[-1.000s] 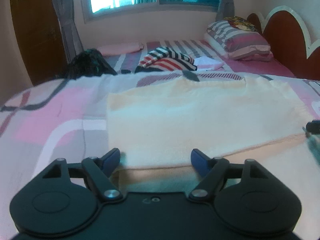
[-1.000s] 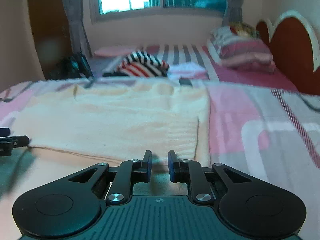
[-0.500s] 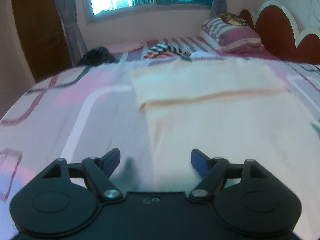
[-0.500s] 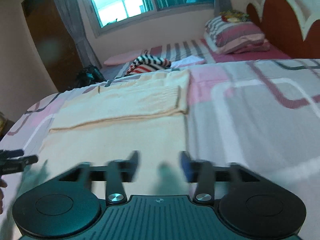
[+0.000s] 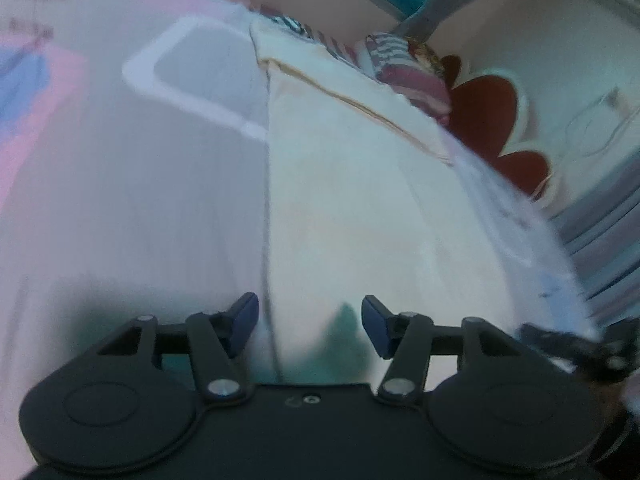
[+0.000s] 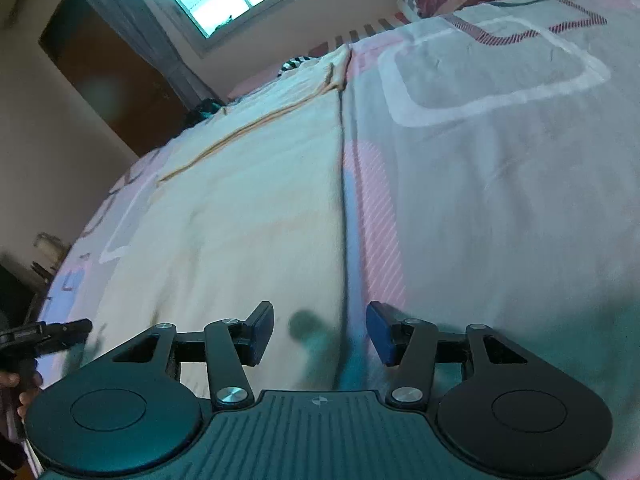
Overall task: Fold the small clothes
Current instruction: 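Move both tools to the sweater hem, rolling them sideways, then grasp the hem with both tools and fold it up over the sweater body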
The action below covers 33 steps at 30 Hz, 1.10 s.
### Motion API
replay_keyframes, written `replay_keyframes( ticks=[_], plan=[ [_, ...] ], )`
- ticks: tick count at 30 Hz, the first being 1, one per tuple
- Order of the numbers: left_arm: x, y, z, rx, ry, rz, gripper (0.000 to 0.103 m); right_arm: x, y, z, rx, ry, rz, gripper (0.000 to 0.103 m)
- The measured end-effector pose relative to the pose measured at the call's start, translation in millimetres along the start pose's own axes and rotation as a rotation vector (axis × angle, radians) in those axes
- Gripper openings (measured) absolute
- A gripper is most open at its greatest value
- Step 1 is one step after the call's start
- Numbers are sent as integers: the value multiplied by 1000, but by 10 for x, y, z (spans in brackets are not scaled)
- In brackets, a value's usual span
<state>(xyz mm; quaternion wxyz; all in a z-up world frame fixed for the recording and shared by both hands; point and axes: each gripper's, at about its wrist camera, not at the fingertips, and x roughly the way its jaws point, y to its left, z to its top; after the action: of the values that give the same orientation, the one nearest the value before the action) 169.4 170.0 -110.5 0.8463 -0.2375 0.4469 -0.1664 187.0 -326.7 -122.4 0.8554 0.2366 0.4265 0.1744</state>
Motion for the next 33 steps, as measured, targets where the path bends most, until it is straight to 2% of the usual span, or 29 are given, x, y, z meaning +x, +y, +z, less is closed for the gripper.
replay_keyframes(
  ticks=[4,6,7,9,10,13,15,17,18,19,21,23,25,27,28,29,30,32,33],
  plan=[
    [181,-66,-42,-19,63,-117,54,72,47,4,33,13,60,52],
    [233,-93,-43,-13,60,-117,51,104,28,39,46,21,82,52],
    [240,-80,-44,-22,59,-124,44,99,23,44,51,27,92,51],
    [251,-16,-84,-58,61,-135,38,60,-17,3,56,45,102,39],
    [226,21,-121,-72,53,-140,37,30,-47,-25,70,58,116,37],
    [237,93,-158,-122,29,-133,29,-12,-162,-79,111,69,156,30],
    [261,130,-130,-147,21,-138,29,1,-229,-80,154,63,176,28],
    [301,97,-86,-132,26,-130,29,39,-256,-26,181,53,202,25],
    [299,69,-69,-120,28,-126,25,69,-256,9,185,49,218,5],
    [287,44,-60,-102,26,-112,15,81,-247,32,180,47,232,3],
    [241,41,-77,-78,23,-68,9,68,-217,58,149,52,222,2],
    [193,61,-109,-69,15,-47,9,14,-218,52,130,53,221,2],
    [195,84,-132,-72,21,-55,17,10,-233,36,117,67,202,3],
    [220,73,-119,-80,22,-69,20,86,-221,29,103,95,168,3],
    [229,47,-106,-65,21,-58,9,106,-223,28,110,97,177,3],
    [205,23,-101,-49,-1,-25,2,103,-199,40,98,86,175,2],
    [129,27,-87,-73,-58,-13,2,58,-151,63,66,55,154,2],
    [-110,104,-57,-158,-199,-90,2,-159,-83,141,54,-58,200,2],
    [-166,99,-32,-150,-222,-81,2,-266,-44,201,48,-101,227,2]
  ],
)
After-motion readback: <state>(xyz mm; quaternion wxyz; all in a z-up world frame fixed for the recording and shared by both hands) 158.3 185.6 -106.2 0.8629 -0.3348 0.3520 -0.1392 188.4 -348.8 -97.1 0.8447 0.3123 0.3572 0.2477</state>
